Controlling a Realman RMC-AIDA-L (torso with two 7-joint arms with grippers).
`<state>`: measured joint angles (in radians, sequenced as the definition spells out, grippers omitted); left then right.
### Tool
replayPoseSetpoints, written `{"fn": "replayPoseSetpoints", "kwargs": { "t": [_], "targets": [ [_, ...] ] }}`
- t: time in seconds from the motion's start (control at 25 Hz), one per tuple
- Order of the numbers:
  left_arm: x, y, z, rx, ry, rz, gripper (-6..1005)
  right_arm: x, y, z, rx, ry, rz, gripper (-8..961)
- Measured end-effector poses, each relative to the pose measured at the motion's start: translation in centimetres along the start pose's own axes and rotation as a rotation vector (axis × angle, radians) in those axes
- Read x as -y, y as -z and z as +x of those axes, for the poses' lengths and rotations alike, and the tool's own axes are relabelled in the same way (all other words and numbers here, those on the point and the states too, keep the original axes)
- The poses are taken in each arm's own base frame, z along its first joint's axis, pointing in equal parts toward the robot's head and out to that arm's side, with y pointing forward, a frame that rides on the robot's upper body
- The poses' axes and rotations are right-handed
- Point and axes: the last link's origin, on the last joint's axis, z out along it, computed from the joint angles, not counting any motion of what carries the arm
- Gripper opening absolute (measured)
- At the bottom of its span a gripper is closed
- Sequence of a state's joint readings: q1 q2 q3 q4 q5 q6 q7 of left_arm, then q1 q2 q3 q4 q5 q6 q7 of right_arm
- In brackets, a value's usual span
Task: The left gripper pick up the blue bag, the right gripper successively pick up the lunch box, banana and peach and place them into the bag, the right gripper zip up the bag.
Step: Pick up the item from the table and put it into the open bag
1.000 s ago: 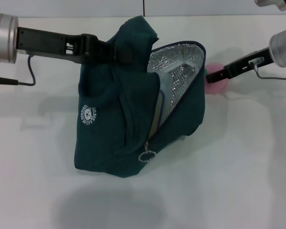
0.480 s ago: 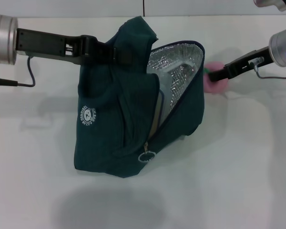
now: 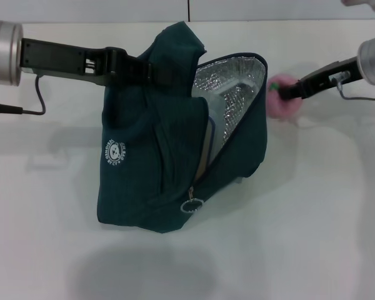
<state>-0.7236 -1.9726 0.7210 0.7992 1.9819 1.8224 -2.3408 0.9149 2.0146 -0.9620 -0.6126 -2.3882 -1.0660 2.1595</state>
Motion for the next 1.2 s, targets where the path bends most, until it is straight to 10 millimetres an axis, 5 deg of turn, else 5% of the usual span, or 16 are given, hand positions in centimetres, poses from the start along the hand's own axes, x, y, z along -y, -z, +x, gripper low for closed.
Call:
{"fn": "replayPoseSetpoints", "kwargs": {
  "t": [0.44,0.76,1.0,1.2],
  "targets": [
    [0.3,0.6,-0.6,-0.015,0.018,0.005,39,2.7,7.3,1.4,0.391,-0.126,-0.013,200],
    [0.5,1.0,-1.0,-0.034,0.031,0.002,39,0.5,13.0,2.7,0.759,-0.072,-0.298,145],
    [0.5,1.2,-1.2,-0.052,0.034,-0.006,37,-3.0,12.7,2.9,0.783,0.018,-0.508,102],
    [0.7,1.3,-1.5,-0.056,0.038,-0.004,38,-6.0,9.8,3.2,0.698,0.051,-0.651,83]
  ]
}}
